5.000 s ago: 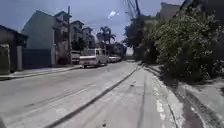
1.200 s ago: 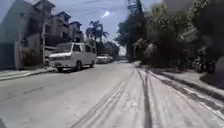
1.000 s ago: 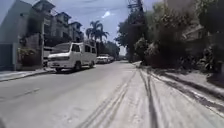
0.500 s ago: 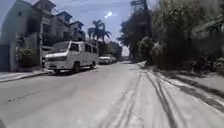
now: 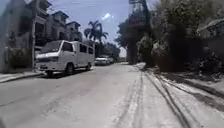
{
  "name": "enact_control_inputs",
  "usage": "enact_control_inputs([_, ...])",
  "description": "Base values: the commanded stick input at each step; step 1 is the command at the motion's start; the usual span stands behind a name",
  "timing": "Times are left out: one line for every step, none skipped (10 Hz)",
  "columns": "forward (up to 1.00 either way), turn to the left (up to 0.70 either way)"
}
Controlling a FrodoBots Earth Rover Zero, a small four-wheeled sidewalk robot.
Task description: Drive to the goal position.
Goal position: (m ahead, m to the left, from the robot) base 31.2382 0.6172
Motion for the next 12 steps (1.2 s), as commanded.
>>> enact_control_inputs([1.00, -0.03])
enact_control_inputs([1.00, 0.03])
enact_control_inputs([1.00, 0.03])
enact_control_inputs([1.00, 0.03])
enact_control_inputs([1.00, 0.03])
enact_control_inputs([1.00, 0.03])
enact_control_inputs([1.00, 0.03])
enact_control_inputs([1.00, 0.03])
enact_control_inputs([1.00, 0.03])
enact_control_inputs([1.00, 0.03])
enact_control_inputs([1.00, 0.03])
enact_control_inputs([1.00, 0.03])
